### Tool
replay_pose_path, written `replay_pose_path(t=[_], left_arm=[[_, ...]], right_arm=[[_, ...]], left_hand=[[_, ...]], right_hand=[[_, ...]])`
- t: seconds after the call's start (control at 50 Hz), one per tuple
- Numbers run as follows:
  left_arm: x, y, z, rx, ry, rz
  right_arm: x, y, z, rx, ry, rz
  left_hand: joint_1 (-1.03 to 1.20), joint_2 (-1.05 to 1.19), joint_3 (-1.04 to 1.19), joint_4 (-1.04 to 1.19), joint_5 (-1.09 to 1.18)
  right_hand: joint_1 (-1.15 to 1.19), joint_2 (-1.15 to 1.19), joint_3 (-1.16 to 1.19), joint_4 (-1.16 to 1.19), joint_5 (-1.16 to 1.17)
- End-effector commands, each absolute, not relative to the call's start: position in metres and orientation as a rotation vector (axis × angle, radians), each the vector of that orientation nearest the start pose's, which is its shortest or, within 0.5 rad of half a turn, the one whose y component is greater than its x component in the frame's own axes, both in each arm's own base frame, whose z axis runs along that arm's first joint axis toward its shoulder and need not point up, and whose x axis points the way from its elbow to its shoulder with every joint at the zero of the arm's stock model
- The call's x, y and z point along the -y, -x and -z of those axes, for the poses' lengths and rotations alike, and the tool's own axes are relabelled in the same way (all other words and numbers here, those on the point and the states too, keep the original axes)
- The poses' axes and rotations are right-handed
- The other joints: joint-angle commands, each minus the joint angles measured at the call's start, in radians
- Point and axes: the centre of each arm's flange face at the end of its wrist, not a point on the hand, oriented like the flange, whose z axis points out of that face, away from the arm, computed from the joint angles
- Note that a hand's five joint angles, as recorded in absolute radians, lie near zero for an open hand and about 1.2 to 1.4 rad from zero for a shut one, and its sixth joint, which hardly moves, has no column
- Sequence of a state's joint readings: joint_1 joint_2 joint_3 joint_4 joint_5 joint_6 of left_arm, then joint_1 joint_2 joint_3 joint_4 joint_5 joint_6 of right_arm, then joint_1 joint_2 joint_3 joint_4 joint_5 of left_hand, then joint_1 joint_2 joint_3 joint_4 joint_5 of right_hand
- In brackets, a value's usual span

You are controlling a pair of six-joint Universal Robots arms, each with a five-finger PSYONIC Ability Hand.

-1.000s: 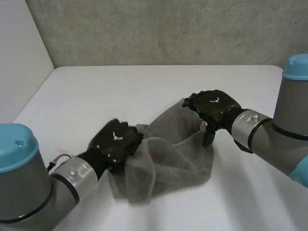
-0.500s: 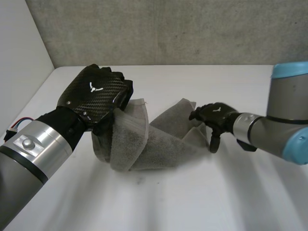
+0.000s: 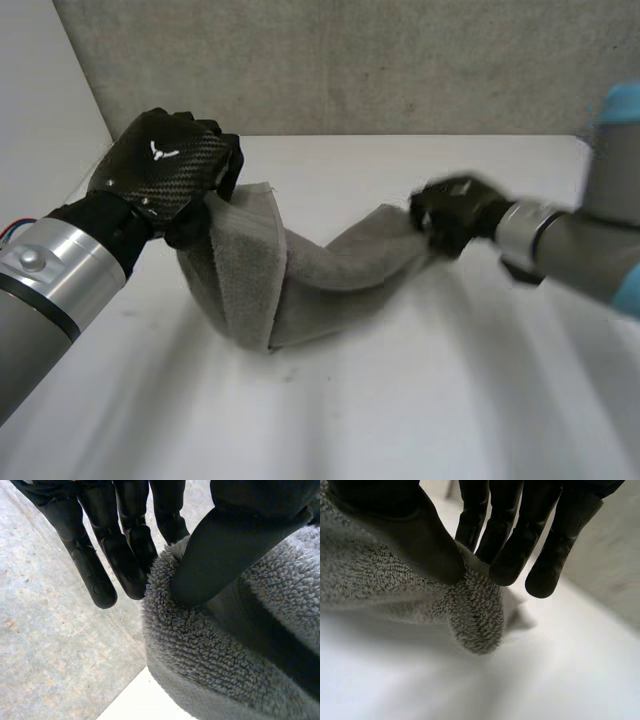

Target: Fold the towel.

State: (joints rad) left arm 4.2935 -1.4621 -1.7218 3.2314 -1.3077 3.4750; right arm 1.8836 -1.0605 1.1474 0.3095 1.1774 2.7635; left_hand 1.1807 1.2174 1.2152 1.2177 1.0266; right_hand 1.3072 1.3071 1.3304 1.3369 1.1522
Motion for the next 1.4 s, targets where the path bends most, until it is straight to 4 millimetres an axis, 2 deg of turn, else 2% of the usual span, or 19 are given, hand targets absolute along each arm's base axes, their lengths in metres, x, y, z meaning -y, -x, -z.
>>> replay_pose_path(t=[0.02, 0.16, 0.28, 0.44, 0.54, 0.68, 0.72, 0.8, 0.82, 0.88, 0.94, 1.02, 1.18, 1.22, 1.28, 1.32, 1.34, 1.38, 1.4], left_arm=[[0.18, 0.25, -0.333, -1.992, -1.083, 2.565], [0.167, 0.244, -0.363, -1.947, -0.977, 2.734], [0.172, 0.24, -0.36, -2.0, -0.911, 2.728], [0.206, 0.227, -0.319, -2.165, -0.812, 2.549], [0.232, 0.236, -0.264, -2.374, -0.845, 2.352], [0.269, 0.25, -0.239, -2.42, -0.848, 2.305], [0.28, 0.254, -0.245, -2.389, -0.847, 2.338], [0.303, 0.266, -0.287, -2.216, -0.823, 2.53], [0.303, 0.266, -0.287, -2.215, -0.822, 2.531], [0.312, 0.27, -0.343, -2.028, -0.744, 2.765], [0.312, 0.268, -0.371, -1.918, -0.678, 2.915], [0.307, 0.264, -0.382, -1.872, -0.637, 2.998], [0.302, 0.256, -0.323, -2.03, -0.684, 2.909], [0.305, 0.242, -0.289, -2.106, -0.707, 2.833], [0.307, 0.233, -0.273, -2.151, -0.703, 2.787], [0.306, 0.218, -0.239, -2.283, -0.694, 2.676], [0.306, 0.218, -0.239, -2.284, -0.694, 2.675], [0.297, 0.207, -0.212, -2.412, -0.686, 2.57], [0.297, 0.207, -0.211, -2.413, -0.686, 2.569]], right_arm=[[0.28, -0.241, -0.361, -1.955, 1.024, 1.857], [0.257, -0.238, -0.426, -1.786, 1.031, 2.019], [0.247, -0.24, -0.448, -1.707, 1.002, 2.084], [0.268, -0.258, -0.408, -1.808, 1.025, 1.912], [0.287, -0.287, -0.341, -1.958, 1.109, 1.644], [0.327, -0.296, -0.302, -2.065, 1.163, 1.691], [0.341, -0.297, -0.306, -2.055, 1.138, 1.784], [0.365, -0.301, -0.349, -1.858, 1.006, 2.128], [0.365, -0.301, -0.349, -1.857, 1.006, 2.129], [0.359, -0.299, -0.407, -1.582, 0.879, 2.362], [0.343, -0.294, -0.44, -1.458, 0.837, 2.429], [0.331, -0.293, -0.451, -1.419, 0.868, 2.409], [0.313, -0.303, -0.403, -1.578, 1.088, 2.057], [0.313, -0.306, -0.369, -1.672, 1.17, 1.93], [0.31, -0.311, -0.352, -1.709, 1.218, 1.872], [0.298, -0.323, -0.312, -1.768, 1.337, 1.732], [0.298, -0.323, -0.312, -1.768, 1.337, 1.731], [0.29, -0.329, -0.266, -1.839, 1.443, 1.572], [0.29, -0.329, -0.266, -1.84, 1.443, 1.572]], left_hand=[[0.216, 0.179, 0.181, 0.179, 0.195], [0.216, 0.179, 0.181, 0.179, 0.195], [0.216, 0.179, 0.181, 0.179, 0.195], [0.216, 0.179, 0.181, 0.179, 0.195], [0.216, 0.179, 0.181, 0.179, 0.195], [0.216, 0.179, 0.181, 0.179, 0.195], [0.216, 0.179, 0.181, 0.179, 0.195], [0.216, 0.179, 0.181, 0.179, 0.195], [0.216, 0.179, 0.181, 0.179, 0.195], [0.216, 0.179, 0.181, 0.179, 0.195], [0.216, 0.179, 0.181, 0.179, 0.195], [0.216, 0.179, 0.181, 0.179, 0.195], [0.216, 0.179, 0.181, 0.179, 0.195], [0.216, 0.179, 0.181, 0.179, 0.195], [0.216, 0.179, 0.181, 0.179, 0.195], [0.216, 0.179, 0.181, 0.179, 0.195], [0.216, 0.179, 0.181, 0.179, 0.195], [0.216, 0.179, 0.181, 0.179, 0.195], [0.216, 0.179, 0.181, 0.179, 0.195]], right_hand=[[0.089, 0.089, 0.066, 0.059, 0.07], [0.089, 0.089, 0.066, 0.059, 0.07], [0.089, 0.089, 0.066, 0.059, 0.07], [0.089, 0.089, 0.066, 0.059, 0.07], [0.089, 0.089, 0.066, 0.059, 0.07], [0.089, 0.089, 0.066, 0.059, 0.07], [0.089, 0.089, 0.066, 0.059, 0.07], [0.089, 0.089, 0.066, 0.059, 0.07], [0.089, 0.089, 0.066, 0.059, 0.07], [0.089, 0.089, 0.066, 0.059, 0.07], [0.089, 0.089, 0.066, 0.059, 0.07], [0.089, 0.089, 0.066, 0.059, 0.07], [0.089, 0.089, 0.066, 0.059, 0.07], [0.089, 0.089, 0.066, 0.059, 0.07], [0.089, 0.089, 0.066, 0.059, 0.07], [0.089, 0.089, 0.066, 0.059, 0.07], [0.089, 0.089, 0.066, 0.059, 0.07], [0.089, 0.089, 0.066, 0.059, 0.07], [0.089, 0.089, 0.066, 0.059, 0.07]])
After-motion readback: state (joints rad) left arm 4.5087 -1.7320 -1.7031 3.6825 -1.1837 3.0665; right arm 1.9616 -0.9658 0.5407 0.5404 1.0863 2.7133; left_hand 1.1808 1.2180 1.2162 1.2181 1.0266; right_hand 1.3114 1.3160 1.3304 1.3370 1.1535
